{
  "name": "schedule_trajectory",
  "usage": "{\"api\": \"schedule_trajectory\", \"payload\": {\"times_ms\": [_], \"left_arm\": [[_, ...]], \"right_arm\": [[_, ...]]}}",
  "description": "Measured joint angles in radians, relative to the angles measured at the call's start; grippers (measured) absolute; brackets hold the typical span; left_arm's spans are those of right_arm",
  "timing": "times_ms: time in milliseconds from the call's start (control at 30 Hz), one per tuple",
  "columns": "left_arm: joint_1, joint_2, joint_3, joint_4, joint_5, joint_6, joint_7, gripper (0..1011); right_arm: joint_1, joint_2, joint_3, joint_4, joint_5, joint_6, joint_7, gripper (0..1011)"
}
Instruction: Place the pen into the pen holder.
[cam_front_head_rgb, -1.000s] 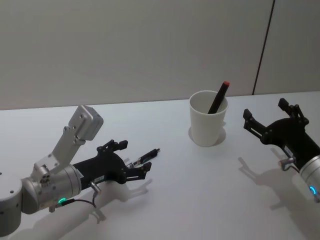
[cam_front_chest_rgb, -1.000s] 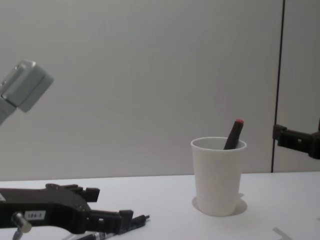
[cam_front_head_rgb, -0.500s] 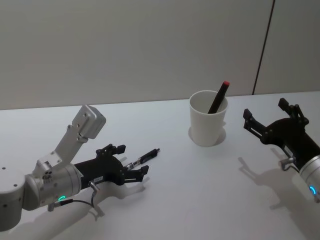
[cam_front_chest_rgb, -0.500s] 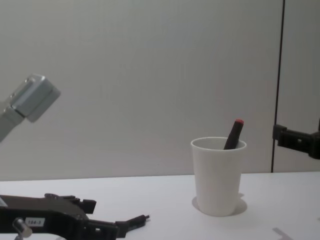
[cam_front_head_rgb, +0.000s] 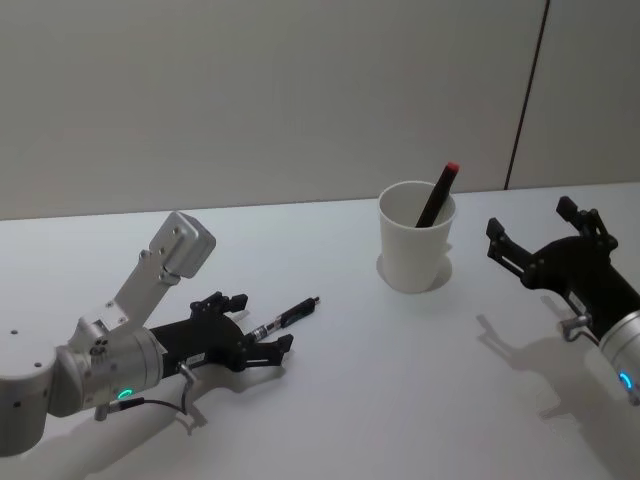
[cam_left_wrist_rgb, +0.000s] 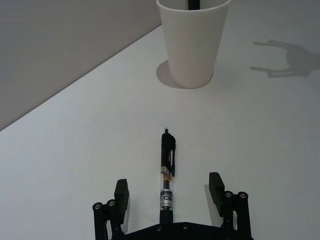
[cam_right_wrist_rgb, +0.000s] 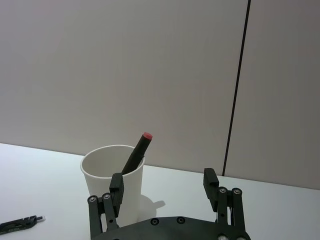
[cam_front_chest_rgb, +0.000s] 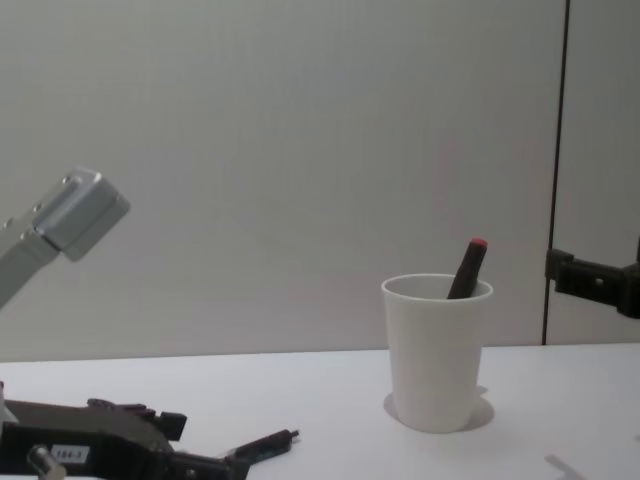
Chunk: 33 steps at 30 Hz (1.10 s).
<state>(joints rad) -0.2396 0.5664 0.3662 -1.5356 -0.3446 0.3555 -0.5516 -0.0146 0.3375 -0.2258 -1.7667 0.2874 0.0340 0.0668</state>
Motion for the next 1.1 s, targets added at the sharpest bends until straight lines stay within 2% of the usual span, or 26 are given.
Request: {"api": "schedule_trajectory", "payload": {"times_ms": [1100], "left_arm": [[-0.019, -0.003, 0.008, 0.025, 0.036, 0.034, -0.012, 1001]], "right_arm": [[0.0, 0.0, 0.0, 0.0, 0.0, 0.0, 0.0, 1001]]}}
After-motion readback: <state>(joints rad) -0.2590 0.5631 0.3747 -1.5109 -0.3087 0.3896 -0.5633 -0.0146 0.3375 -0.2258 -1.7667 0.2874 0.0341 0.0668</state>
